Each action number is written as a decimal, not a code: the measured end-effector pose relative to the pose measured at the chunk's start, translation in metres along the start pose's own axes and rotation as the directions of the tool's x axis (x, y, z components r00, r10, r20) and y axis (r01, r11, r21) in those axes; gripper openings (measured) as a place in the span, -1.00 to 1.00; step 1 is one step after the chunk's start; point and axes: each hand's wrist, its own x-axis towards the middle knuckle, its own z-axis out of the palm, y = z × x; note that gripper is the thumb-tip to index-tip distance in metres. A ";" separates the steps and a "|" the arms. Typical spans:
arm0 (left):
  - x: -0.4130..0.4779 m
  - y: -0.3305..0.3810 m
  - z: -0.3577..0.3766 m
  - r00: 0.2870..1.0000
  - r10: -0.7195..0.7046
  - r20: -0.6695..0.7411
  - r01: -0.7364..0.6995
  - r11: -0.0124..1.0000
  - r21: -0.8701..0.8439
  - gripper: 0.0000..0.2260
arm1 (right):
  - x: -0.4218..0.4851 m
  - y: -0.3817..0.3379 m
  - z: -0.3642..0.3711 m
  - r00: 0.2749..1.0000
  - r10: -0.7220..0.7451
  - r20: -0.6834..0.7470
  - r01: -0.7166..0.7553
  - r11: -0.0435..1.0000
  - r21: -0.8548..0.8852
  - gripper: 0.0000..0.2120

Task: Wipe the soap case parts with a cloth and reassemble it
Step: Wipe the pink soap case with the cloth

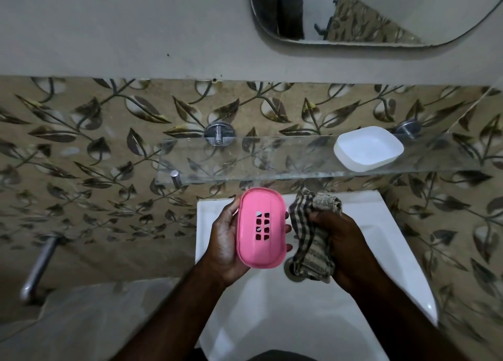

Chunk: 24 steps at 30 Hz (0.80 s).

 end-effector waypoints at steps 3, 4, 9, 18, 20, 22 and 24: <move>-0.002 -0.003 -0.002 1.000 -0.017 -0.023 0.017 1.000 -0.009 -0.39 | -0.004 0.004 -0.004 0.999 -0.026 -0.025 0.021 0.982 -0.188 -0.79; -0.002 -0.004 -0.002 0.999 -0.016 -0.041 0.016 1.000 0.000 -0.39 | -0.005 0.006 -0.002 0.997 -0.065 -0.044 0.050 0.958 -0.281 -0.83; 0.001 -0.012 -0.002 0.991 0.026 -0.130 -0.008 0.990 0.139 -0.44 | 0.003 0.011 0.008 0.927 -0.374 -0.038 0.222 0.627 -0.747 -0.91; -0.001 -0.008 -0.001 0.989 0.082 -0.125 -0.035 0.939 0.341 -0.48 | 0.008 0.007 0.039 0.803 -0.540 0.252 0.460 0.291 -0.839 -0.85; -0.002 -0.008 0.002 0.987 0.079 -0.136 -0.033 0.949 0.314 -0.53 | 0.005 0.007 0.047 0.788 -0.511 0.343 0.515 0.241 -0.823 -0.84; -0.002 -0.007 0.000 0.986 0.078 -0.149 -0.040 0.969 0.245 -0.54 | 0.002 0.009 0.052 0.779 -0.438 0.449 0.564 0.175 -0.807 -0.84; -0.003 -0.003 -0.002 0.981 0.074 -0.177 -0.039 0.981 0.191 -0.47 | -0.003 0.007 0.052 0.792 -0.323 0.517 0.583 0.151 -0.799 -0.64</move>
